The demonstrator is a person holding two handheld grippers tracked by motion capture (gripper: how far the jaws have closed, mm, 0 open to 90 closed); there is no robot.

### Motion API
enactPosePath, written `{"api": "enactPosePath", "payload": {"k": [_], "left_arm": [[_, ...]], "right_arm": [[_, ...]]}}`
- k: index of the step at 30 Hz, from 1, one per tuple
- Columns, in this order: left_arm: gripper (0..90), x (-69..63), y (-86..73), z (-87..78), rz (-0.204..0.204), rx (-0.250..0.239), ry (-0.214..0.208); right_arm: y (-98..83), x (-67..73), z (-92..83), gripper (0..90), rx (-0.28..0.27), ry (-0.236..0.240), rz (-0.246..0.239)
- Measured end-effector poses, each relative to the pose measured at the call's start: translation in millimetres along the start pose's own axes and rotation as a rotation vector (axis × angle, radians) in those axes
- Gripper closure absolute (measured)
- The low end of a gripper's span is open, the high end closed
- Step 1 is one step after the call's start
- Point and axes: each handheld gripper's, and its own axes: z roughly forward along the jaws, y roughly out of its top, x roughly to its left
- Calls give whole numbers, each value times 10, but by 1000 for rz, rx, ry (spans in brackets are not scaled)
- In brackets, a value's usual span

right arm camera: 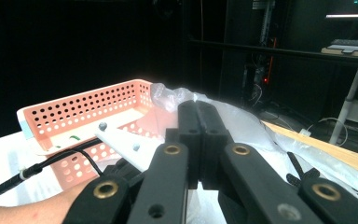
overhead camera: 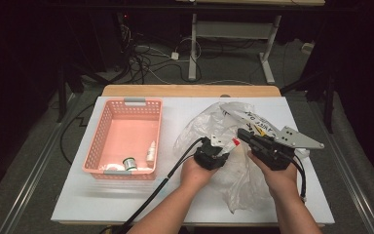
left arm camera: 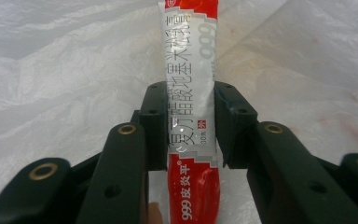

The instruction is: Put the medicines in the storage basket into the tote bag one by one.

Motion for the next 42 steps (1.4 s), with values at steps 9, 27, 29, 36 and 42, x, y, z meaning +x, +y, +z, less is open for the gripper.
{"api": "enactPosePath", "payload": {"k": [9, 27, 29, 36, 42], "left_arm": [[492, -93, -29, -155, 31, -53, -48], [216, -205, -359, -603, 43, -92, -168], [173, -205, -385, -654, 38, -97, -163], [77, -240, -466, -846, 61, -91, -169], [0, -240, -484, -1000, 62, -89, -151]], "right_arm": [[-11, -20, -8, 900, 3, -2, -4], [-30, -13, 4, 900, 11, -4, 5], [-33, -13, 1, 900, 12, -3, 2], [-37, -19, -14, 900, 14, -10, 4], [-33, -16, -18, 900, 11, -8, 0]]}}
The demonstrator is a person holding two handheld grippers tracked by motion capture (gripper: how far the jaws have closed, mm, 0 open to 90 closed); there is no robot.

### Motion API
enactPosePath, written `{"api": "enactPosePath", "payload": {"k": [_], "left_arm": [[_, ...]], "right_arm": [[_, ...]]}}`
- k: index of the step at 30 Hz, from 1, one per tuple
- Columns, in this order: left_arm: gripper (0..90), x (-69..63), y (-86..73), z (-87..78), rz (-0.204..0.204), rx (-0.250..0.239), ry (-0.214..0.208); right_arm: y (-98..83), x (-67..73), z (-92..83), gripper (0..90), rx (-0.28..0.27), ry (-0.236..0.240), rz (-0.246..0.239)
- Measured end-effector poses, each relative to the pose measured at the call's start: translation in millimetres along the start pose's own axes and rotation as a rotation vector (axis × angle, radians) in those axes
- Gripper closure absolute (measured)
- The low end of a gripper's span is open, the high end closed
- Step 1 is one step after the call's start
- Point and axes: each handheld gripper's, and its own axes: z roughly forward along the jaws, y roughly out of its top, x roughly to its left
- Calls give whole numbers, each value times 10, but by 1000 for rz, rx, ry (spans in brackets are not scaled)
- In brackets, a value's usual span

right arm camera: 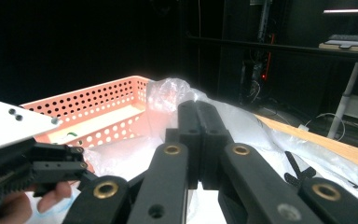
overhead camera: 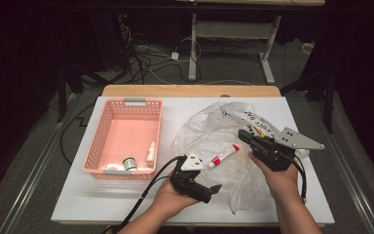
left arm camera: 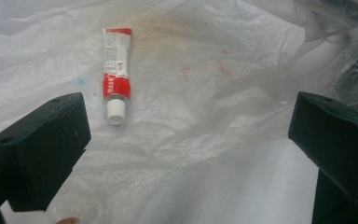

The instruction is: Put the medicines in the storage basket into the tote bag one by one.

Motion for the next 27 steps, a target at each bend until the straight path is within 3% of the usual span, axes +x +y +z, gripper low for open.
{"api": "enactPosePath", "payload": {"k": [11, 21, 27], "left_arm": [[0, 40, -73, -329, -23, -34, 32], [0, 159, -191, -612, -52, -57, 66], [0, 237, -258, -766, -67, -75, 114]], "right_arm": [[1, -3, -8, 900, -1, -7, 7], [2, -7, -11, 900, -2, -8, 4], [-3, -10, -13, 900, 2, -8, 8]]}}
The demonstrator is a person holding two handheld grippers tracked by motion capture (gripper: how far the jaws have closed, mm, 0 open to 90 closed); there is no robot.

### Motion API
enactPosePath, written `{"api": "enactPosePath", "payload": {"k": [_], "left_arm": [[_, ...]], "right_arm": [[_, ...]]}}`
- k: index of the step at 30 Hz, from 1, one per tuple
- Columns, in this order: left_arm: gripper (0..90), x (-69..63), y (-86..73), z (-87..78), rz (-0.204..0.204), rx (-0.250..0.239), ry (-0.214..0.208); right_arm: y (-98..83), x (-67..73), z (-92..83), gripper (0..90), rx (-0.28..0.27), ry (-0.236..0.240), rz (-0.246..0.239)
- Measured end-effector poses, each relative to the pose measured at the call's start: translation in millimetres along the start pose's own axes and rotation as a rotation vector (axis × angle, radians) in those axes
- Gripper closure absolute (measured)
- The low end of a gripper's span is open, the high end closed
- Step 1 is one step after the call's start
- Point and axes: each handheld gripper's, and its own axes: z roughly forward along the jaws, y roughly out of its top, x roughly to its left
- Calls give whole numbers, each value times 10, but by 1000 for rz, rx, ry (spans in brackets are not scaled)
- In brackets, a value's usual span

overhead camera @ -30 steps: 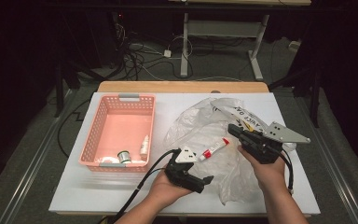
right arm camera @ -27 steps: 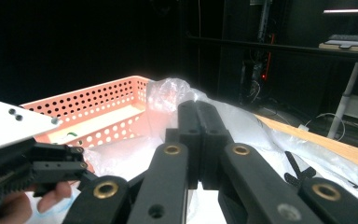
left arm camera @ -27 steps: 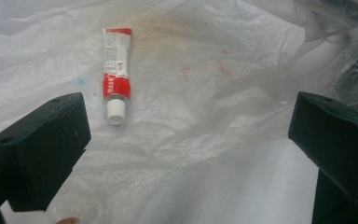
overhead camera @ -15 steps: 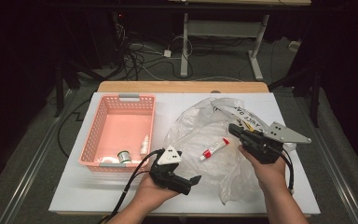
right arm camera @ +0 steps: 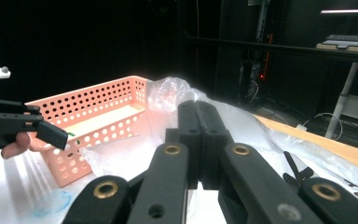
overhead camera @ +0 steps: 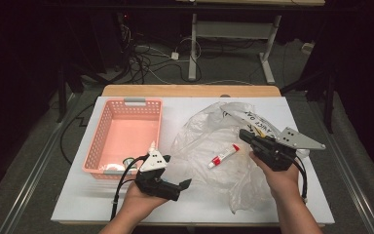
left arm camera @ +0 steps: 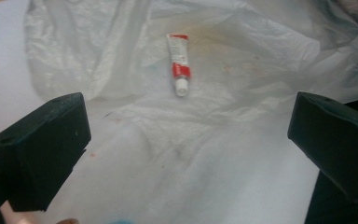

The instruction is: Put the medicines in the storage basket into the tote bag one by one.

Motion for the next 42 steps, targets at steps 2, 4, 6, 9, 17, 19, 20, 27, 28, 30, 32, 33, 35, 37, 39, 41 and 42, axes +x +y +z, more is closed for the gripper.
{"api": "enactPosePath", "payload": {"k": [2, 4, 6, 9, 17, 19, 20, 27, 28, 30, 32, 33, 35, 37, 39, 41, 42], "left_arm": [[0, 40, -13, -18, 6, 3, 36], [0, 79, -26, -30, 6, 6, 62], [0, 122, -33, -51, -12, 1, 69], [0, 175, -32, -95, -22, -3, 87], [0, 340, -41, -227, -55, -7, 139], [0, 383, -48, -260, -57, -3, 159], [0, 412, -53, -286, -63, -7, 168], [0, 570, -88, -420, -97, -4, 221], [0, 593, -97, -438, -102, -3, 228], [0, 646, -118, -476, -117, -3, 242], [0, 687, -133, -504, -128, -1, 252], [0, 708, -141, -518, -132, 1, 262], [0, 750, -160, -549, -140, 4, 283], [0, 783, -179, -571, -144, 10, 301], [0, 818, -202, -597, -139, 26, 336], [0, 863, -229, -633, -148, 34, 359], [0, 885, -239, -652, -154, 34, 365]], "right_arm": [[0, 2, 2, 900, 0, 1, -1], [0, 4, 3, 900, -1, 1, 1], [0, 5, 2, 900, 1, 2, -5], [3, 8, -2, 900, -2, 3, -8], [8, 0, -12, 900, -6, 4, -11], [9, 0, -15, 900, -7, 2, -6], [9, -2, -18, 900, -6, 1, -9], [5, -6, -17, 900, -9, 1, -4], [5, -5, -16, 900, -9, 2, -4], [4, -6, -16, 900, -8, 2, -7], [3, -7, -16, 900, -7, 3, -6], [2, -8, -15, 900, -8, 3, -6], [1, -9, -15, 900, -8, 2, -7], [2, -9, -18, 900, -8, 1, -6], [3, -11, -22, 900, -8, 0, -3], [2, -15, -23, 900, -9, 0, -4], [2, -18, -25, 900, -10, -1, -5]]}}
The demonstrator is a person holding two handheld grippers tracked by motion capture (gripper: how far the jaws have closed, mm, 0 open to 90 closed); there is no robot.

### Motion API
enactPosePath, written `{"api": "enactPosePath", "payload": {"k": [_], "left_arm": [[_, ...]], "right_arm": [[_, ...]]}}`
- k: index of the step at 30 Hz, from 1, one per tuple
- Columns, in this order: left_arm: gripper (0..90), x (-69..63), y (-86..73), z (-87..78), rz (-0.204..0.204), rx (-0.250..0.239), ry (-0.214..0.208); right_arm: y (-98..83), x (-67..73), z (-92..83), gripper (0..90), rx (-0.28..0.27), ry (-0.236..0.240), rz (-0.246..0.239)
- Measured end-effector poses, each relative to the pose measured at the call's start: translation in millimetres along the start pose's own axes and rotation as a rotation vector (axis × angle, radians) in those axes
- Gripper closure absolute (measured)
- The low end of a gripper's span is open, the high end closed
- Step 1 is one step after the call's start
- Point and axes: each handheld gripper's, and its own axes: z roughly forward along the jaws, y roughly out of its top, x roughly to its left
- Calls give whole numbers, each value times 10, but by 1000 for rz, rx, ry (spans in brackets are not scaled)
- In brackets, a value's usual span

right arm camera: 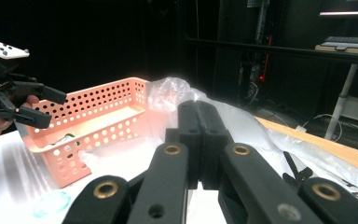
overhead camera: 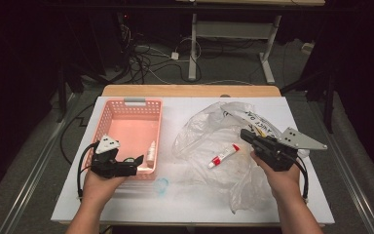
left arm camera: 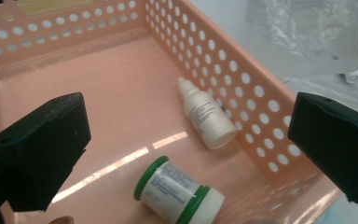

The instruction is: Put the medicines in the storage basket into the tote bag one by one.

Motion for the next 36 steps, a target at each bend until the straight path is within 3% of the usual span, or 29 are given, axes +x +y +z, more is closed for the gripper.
{"api": "enactPosePath", "payload": {"k": [13, 21, 30, 36], "left_arm": [[0, 237, -54, -75, -62, 9, 40], [0, 243, -57, -43, -56, 43, 33], [22, 193, -44, 17, -46, 111, 19], [48, 184, -43, 70, -39, 172, 35]], "right_arm": [[-5, 1, 3, 900, 3, -4, 5], [-7, 3, 9, 900, 4, -2, -5], [3, 15, 4, 900, 2, -1, -4], [14, 17, -6, 900, -2, -1, -7]]}}
